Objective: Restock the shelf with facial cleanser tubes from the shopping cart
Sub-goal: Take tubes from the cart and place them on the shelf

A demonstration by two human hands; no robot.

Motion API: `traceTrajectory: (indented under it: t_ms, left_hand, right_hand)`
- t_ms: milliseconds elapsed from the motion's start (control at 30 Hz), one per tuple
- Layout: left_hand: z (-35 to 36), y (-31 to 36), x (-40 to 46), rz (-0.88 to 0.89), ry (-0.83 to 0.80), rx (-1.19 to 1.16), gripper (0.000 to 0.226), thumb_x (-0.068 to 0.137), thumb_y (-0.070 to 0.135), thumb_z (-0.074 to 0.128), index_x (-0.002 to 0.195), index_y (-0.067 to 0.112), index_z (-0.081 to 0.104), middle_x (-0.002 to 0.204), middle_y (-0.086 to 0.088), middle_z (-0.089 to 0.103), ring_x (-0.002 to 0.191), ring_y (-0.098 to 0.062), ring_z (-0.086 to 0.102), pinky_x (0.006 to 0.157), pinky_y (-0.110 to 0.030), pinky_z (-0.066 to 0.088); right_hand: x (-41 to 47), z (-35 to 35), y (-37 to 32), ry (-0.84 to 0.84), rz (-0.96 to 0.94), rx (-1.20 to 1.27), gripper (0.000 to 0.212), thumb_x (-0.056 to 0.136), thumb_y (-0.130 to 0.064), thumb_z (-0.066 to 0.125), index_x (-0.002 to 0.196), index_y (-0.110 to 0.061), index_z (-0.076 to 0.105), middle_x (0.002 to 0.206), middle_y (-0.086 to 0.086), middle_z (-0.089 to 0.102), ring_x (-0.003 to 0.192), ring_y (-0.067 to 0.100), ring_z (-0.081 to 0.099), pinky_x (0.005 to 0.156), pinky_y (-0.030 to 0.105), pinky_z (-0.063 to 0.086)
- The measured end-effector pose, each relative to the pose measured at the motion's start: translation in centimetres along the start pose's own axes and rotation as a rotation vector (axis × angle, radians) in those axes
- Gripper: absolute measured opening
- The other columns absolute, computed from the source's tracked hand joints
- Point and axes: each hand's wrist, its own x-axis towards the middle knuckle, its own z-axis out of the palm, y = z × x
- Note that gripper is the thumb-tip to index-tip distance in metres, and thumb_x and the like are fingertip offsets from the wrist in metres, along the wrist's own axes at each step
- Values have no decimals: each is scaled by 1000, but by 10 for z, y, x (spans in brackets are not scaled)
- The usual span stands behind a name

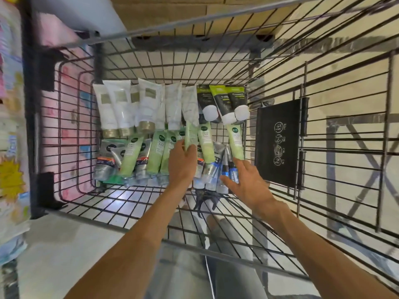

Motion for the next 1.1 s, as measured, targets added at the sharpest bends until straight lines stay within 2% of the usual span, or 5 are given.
traceTrajectory:
  t_ms: [200,333,467,700,1100]
  left_hand:
    - [-36,-28,-1,-84,-86,-78,53,94,24,68,138,22,38,109,-1,63,86,-13,65,60,-12,49]
    - [-53,-50,7,-96,-40,-34,54,76,36,83,117,31,48,120,-4,61,112,-23,61,92,-41,56]
    - [-61,-59,8,-142,-48,-146,48,93,19,73,131,17,44,126,-5,58,103,-13,59,65,-3,43]
    - [-62,-33,3,-165,-46,-213,20,105,7,47,91,21,46,84,8,51,72,3,46,49,-2,38]
    - [-75,-59,5,-252,-28,-304,34,97,18,68,128,13,55,111,3,64,88,-5,63,68,-18,48]
  right_hand:
    - [17,8,-4,-28,21,-45,66,99,-47,57,153,-15,35,149,10,45,134,30,45,113,44,40]
    - [31,14,-13,-48,33,-78,66,100,-49,57,153,-17,34,147,9,46,133,30,46,110,46,42]
    - [58,22,-22,3,27,-53,58,99,-47,59,146,-16,44,133,12,55,119,33,56,98,47,50]
    - [118,29,-52,64,158,84,51,101,-50,53,119,-2,56,115,16,60,98,33,62,80,39,51]
    - [103,32,-53,-54,308,572,13,97,-17,70,107,-9,67,88,1,69,71,11,66,52,18,54]
